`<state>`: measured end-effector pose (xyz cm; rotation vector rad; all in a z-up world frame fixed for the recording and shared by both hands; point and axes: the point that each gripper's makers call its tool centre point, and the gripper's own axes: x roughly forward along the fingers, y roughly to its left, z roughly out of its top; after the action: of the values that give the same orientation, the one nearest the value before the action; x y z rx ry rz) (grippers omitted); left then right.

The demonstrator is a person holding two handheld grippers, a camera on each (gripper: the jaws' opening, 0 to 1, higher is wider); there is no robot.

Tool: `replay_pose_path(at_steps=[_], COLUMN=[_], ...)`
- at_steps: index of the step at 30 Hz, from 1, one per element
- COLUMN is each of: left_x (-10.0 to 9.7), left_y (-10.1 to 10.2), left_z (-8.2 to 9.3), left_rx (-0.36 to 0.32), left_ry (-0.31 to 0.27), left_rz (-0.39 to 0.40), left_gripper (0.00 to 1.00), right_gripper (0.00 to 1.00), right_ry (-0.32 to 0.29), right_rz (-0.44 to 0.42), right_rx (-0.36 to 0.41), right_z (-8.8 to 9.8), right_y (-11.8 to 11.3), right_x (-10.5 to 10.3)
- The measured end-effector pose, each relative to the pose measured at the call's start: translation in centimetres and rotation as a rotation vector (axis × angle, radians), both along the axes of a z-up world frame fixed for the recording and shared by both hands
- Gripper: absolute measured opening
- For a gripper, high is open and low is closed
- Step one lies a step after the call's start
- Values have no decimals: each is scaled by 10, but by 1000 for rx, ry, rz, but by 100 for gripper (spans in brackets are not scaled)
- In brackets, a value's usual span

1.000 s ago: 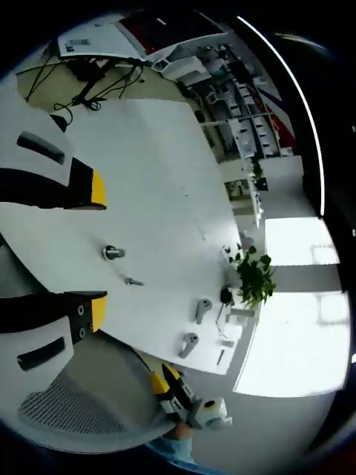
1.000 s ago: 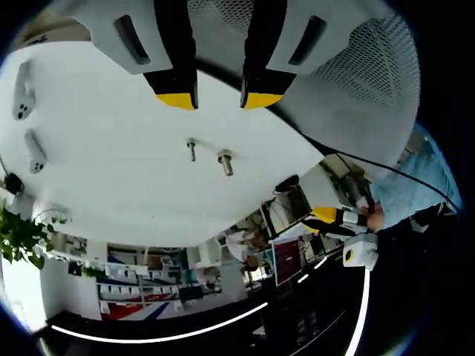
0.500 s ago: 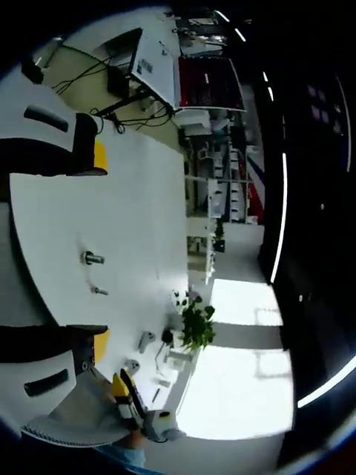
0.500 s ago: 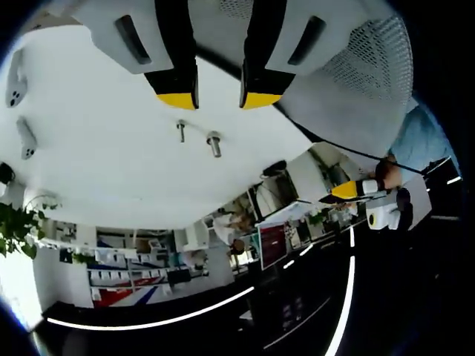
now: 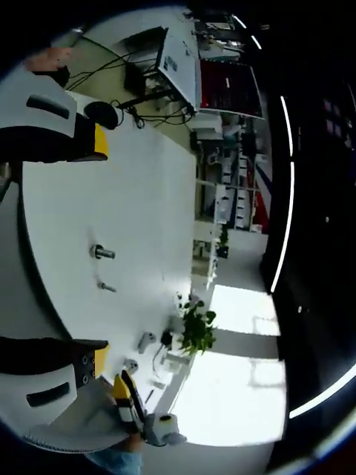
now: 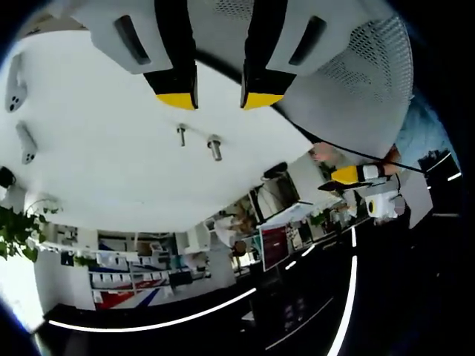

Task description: Place the washer onto the threaded stud by aligning its center hole with the stud, sliding it down to the base, and recovering from edge contact or off-axis alignment until the washer reaches the visible bottom stop.

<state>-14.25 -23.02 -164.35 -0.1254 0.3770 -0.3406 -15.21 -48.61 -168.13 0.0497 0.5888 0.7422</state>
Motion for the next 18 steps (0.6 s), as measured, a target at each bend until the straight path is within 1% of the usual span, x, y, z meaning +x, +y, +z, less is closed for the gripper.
replay_pose_path(at_steps=[1,2,4,6,8,11,13,16,18], left_x=[1,1,2,4,4,4,5,5,4], left_y=[0,2,5,5,4,8,13,12,13], left_z=[-1,-5,-10,-12,-7,-9,-12,-9,-9], left_rx=[10,45,80,105,82,64,65,60,60], left_ry=[4,11,20,9,-3,10,27,2,5], left_rz=[0,-4,1,-2,0,18,49,47,54], left_gripper=[99,99,99,99,98,97,96,91,90], right_gripper=[26,26,26,26,26,27,28,28,32], right_ry=[5,6,3,8,0,15,12,11,3], right_rz=[-1,-1,-4,-20,-37,-50,-48,-47,-63], right_rx=[-2,0,6,2,-7,-29,-32,-39,-50], right_z=[-1,-1,1,-1,-1,-5,-5,-5,-5], right_y=[0,0,0,-2,-5,-7,-7,-9,-12], right_x=[0,0,1,2,6,7,7,7,9])
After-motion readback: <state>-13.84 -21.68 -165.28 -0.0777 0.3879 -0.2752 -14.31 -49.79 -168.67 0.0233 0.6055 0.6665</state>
